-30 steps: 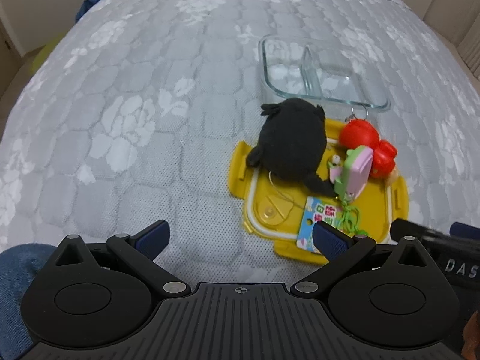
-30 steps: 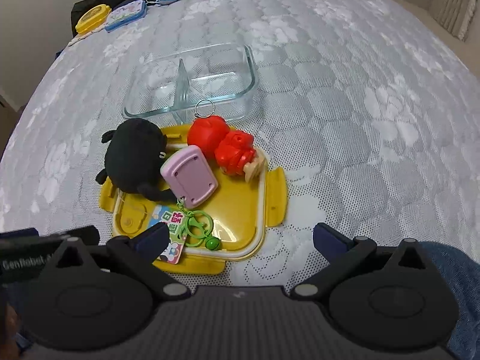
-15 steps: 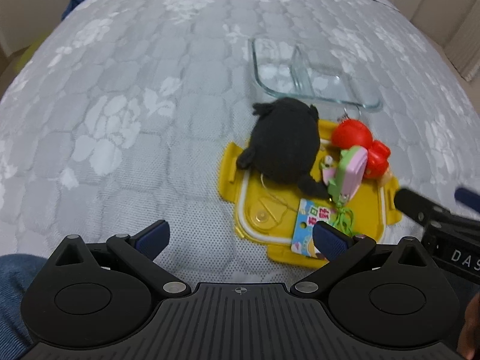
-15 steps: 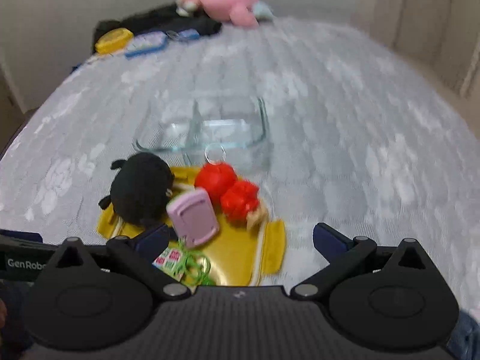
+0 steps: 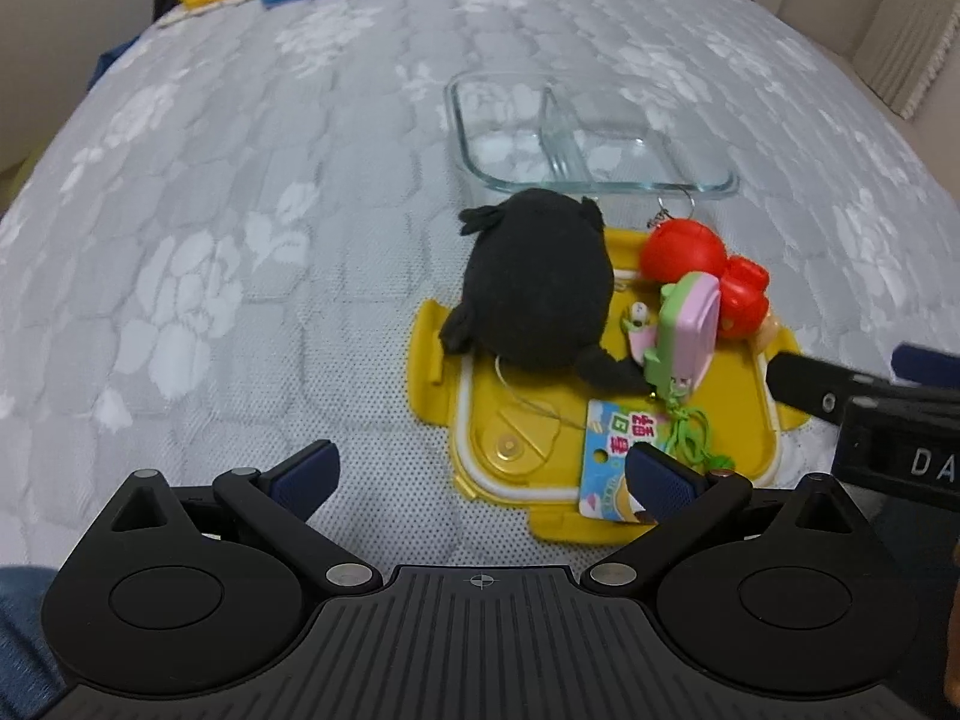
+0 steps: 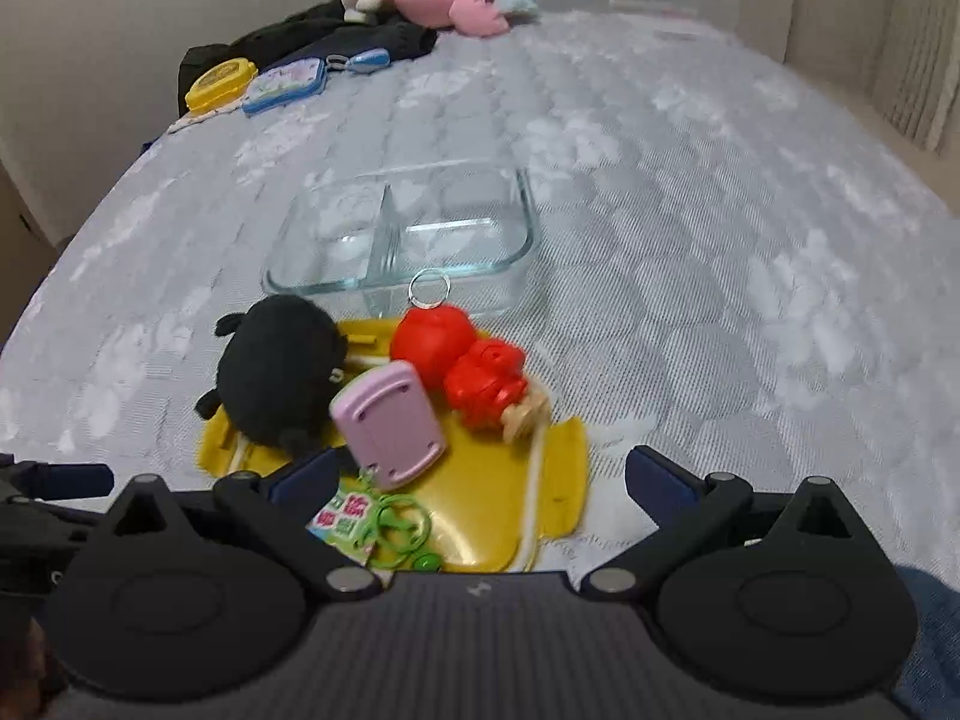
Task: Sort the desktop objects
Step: 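Grasp the black plush toy with the left gripper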
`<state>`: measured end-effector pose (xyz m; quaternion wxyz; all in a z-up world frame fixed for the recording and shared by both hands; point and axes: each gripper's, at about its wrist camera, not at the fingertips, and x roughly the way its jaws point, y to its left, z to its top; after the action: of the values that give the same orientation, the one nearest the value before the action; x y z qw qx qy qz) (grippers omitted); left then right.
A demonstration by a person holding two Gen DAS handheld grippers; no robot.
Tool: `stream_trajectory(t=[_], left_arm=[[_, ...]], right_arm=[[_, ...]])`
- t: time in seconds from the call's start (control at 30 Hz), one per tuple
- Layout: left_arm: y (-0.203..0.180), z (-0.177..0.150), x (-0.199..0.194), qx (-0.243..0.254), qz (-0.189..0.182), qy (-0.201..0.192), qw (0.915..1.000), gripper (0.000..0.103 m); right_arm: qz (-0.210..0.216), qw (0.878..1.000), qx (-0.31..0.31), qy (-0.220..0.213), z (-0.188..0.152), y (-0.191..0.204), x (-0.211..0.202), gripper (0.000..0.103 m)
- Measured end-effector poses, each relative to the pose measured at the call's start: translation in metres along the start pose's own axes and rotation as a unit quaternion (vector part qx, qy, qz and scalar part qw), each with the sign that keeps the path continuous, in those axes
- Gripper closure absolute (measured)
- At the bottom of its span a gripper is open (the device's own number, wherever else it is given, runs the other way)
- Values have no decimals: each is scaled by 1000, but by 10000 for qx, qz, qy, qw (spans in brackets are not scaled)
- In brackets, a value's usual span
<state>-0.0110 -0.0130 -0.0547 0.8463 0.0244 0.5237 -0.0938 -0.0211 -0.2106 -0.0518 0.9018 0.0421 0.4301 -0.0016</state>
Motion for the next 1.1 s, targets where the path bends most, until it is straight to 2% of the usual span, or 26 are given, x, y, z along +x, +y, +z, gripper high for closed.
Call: stream_trajectory(t=[0.07,0.13,0.3,0.37,0.53,0.67,0.87,0.93,0.97,1.1], left_arm=[[2,1,5,-78,-104,144,9998,0],[5,2,8,-159,-201,215,9994,0],[12,9,14,-330,-190,216,9990,0],[17,11,18,-521,-248,261,9980,0],[28,14,19,-889,-506,220,9945,0],[19,31,22,-592,-215,125,9979,0],[14,50,48,-807,-804,323,9930,0],[9,53,56,-760,-592,270,9950,0],[6,54,57,-665,-367,166,9970,0],[-10,55,55,-116,26,-181,9998,0]], right_arm=[[68,10000,13,9,2,0,2,15],[139,9999,16,-2,3,0,2,18],[255,9994,-142,-190,2,7,-1,16],[271,9992,-154,-245,0,7,-1,11],[-9,9995,105,-296,2,0,5,12],[-195,9987,373,-302,5,-10,13,11],[-152,9990,394,-113,-5,-19,29,11],[-92,9991,413,-72,-7,-21,33,11],[-64,9990,435,-61,-7,-23,35,11],[-9,9985,536,-54,-5,-27,41,11]])
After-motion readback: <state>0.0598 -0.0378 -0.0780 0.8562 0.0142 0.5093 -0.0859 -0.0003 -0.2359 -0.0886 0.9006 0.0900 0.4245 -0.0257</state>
